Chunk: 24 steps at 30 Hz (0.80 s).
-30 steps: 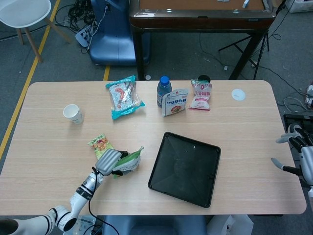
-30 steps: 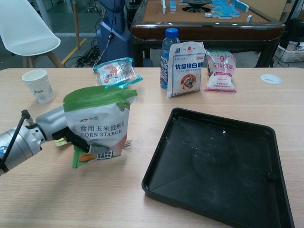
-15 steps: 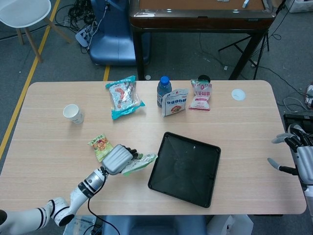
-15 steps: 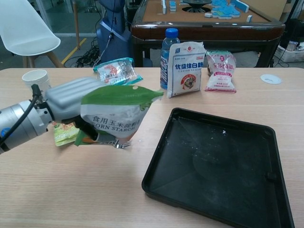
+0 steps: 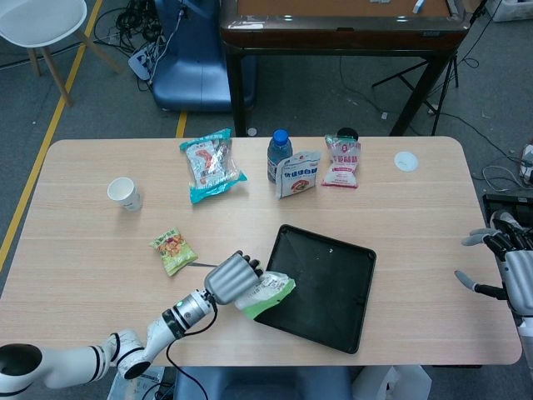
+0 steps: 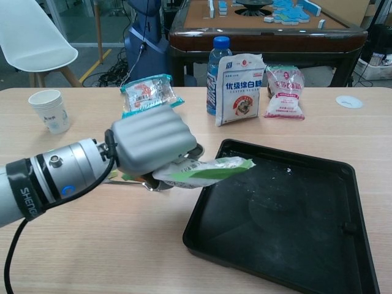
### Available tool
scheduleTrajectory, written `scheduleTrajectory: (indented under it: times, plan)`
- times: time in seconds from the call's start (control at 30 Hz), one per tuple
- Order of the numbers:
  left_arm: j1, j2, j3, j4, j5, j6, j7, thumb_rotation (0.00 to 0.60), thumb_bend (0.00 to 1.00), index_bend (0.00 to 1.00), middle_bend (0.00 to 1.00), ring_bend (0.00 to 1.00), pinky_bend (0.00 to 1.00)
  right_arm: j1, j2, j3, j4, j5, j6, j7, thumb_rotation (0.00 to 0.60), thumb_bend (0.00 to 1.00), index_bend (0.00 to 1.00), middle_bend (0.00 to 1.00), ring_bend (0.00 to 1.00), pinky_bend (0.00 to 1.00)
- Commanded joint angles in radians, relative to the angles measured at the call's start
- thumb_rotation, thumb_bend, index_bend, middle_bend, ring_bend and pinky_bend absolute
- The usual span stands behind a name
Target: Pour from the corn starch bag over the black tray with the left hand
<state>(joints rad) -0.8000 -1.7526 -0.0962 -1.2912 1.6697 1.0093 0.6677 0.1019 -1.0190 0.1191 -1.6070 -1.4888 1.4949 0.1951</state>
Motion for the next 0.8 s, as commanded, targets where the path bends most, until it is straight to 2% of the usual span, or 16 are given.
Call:
scheduleTrajectory:
  times: [0.03, 0.2, 0.33, 0.53, 0.8]
  plan:
    - [-0.031, -0.022, 0.004, 0.027, 0.018, -0.027, 0.108, 0.600, 0.29, 0.57, 0.72, 0.66, 0.75, 0.000, -0.001, 0.000, 0.001, 0.000, 0.001, 0.001, 0.600, 0.10, 0.41, 0.34, 0.16, 0.18]
    - [-0.055, -0.041, 0.021, 0.060, 0.062, -0.032, 0.256, 0.600, 0.30, 0.56, 0.72, 0.66, 0.75, -0.004, -0.003, -0.001, 0.005, 0.002, 0.005, 0.006, 0.600, 0.10, 0.41, 0.34, 0.15, 0.18]
    - [-0.071, -0.063, 0.030, 0.094, 0.083, -0.043, 0.328, 0.600, 0.30, 0.56, 0.72, 0.67, 0.75, -0.008, -0.004, -0.001, 0.009, 0.006, 0.009, 0.010, 0.600, 0.10, 0.41, 0.34, 0.15, 0.18]
    - [-0.094, -0.081, 0.071, 0.172, 0.166, -0.040, 0.481, 0.600, 0.30, 0.55, 0.72, 0.67, 0.75, -0.013, -0.006, 0.001, 0.015, 0.013, 0.012, 0.014, 0.600, 0.10, 0.41, 0.34, 0.15, 0.18]
    - [-0.063, -0.095, 0.073, 0.178, 0.158, -0.040, 0.632, 0.600, 0.30, 0.54, 0.71, 0.67, 0.75, -0.013, -0.014, 0.002, 0.024, 0.017, 0.011, 0.019, 0.600, 0.10, 0.41, 0.34, 0.16, 0.18]
